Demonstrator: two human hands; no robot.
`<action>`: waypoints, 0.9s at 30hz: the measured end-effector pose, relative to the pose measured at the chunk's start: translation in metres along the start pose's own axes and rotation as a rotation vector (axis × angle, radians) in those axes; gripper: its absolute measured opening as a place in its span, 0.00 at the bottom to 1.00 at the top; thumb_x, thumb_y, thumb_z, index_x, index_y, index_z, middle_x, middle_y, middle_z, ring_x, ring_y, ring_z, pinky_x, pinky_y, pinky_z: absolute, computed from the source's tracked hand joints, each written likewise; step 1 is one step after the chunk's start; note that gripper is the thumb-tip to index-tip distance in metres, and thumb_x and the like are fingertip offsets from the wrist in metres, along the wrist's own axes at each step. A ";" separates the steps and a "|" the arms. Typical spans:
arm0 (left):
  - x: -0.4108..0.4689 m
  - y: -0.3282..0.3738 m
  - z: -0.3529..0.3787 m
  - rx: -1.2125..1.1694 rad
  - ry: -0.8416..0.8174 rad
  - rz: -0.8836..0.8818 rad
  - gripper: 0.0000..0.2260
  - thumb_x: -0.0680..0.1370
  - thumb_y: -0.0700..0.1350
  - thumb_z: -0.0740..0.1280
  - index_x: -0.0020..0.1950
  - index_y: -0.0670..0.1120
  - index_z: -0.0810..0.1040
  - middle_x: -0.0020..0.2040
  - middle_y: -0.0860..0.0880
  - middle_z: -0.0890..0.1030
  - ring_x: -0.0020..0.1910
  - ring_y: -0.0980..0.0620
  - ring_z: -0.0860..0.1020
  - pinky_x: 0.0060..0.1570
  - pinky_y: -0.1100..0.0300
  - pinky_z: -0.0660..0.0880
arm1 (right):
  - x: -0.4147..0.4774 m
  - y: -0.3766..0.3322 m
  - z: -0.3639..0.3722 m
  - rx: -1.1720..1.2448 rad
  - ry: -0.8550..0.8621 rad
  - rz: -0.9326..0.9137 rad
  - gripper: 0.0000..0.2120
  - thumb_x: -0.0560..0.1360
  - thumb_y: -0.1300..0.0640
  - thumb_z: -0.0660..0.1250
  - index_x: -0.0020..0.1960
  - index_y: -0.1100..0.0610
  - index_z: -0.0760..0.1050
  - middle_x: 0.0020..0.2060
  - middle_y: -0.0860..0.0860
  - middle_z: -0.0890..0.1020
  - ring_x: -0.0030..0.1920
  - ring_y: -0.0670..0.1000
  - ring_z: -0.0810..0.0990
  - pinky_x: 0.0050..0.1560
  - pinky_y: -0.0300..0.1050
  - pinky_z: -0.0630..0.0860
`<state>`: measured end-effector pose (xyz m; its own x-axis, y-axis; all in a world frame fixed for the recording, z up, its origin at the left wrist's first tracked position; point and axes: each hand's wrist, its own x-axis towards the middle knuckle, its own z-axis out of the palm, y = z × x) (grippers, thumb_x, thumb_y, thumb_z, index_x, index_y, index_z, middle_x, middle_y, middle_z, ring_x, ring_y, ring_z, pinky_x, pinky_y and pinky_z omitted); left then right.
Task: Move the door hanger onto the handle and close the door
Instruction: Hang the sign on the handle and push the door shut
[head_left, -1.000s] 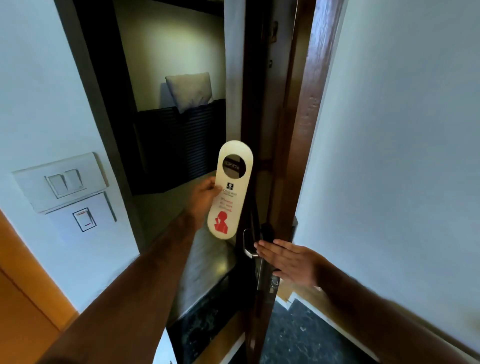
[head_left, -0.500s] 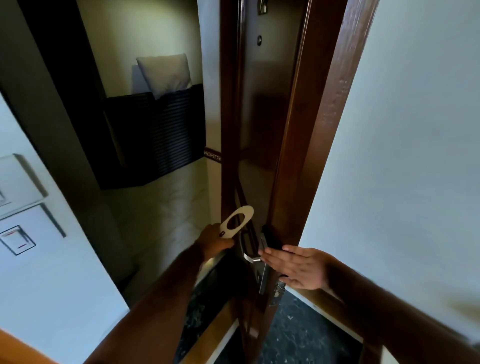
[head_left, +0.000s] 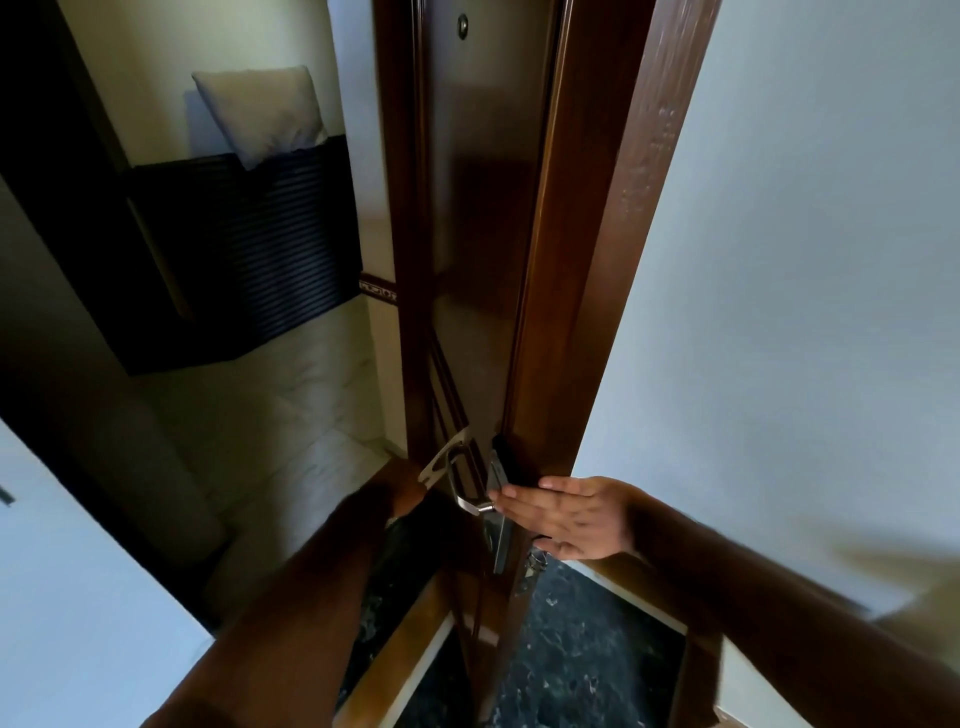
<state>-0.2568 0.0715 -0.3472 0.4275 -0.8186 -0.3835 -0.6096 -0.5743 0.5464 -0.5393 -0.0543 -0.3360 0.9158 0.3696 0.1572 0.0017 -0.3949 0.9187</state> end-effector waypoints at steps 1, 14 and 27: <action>-0.001 0.001 0.003 0.010 0.004 0.004 0.16 0.84 0.44 0.61 0.70 0.43 0.75 0.65 0.42 0.79 0.62 0.45 0.79 0.53 0.62 0.72 | 0.000 0.001 -0.002 0.005 0.006 0.002 0.36 0.84 0.44 0.50 0.83 0.66 0.52 0.83 0.59 0.58 0.84 0.63 0.37 0.83 0.58 0.33; -0.006 0.006 0.029 0.075 0.067 -0.013 0.11 0.83 0.46 0.63 0.60 0.44 0.80 0.57 0.44 0.83 0.57 0.46 0.81 0.61 0.51 0.78 | 0.008 0.003 -0.009 0.053 -0.002 0.063 0.41 0.80 0.39 0.60 0.83 0.64 0.56 0.80 0.52 0.64 0.84 0.63 0.36 0.83 0.58 0.32; -0.054 0.012 0.104 0.346 0.035 0.171 0.31 0.78 0.49 0.70 0.77 0.41 0.63 0.73 0.41 0.71 0.69 0.40 0.74 0.66 0.45 0.73 | 0.016 -0.011 0.003 0.058 -0.041 0.053 0.37 0.84 0.45 0.51 0.84 0.67 0.49 0.84 0.64 0.47 0.85 0.60 0.39 0.83 0.59 0.31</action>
<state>-0.3567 0.1087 -0.3976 0.3189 -0.9056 -0.2796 -0.8607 -0.4003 0.3147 -0.5239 -0.0467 -0.3445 0.9311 0.3123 0.1887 -0.0251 -0.4610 0.8870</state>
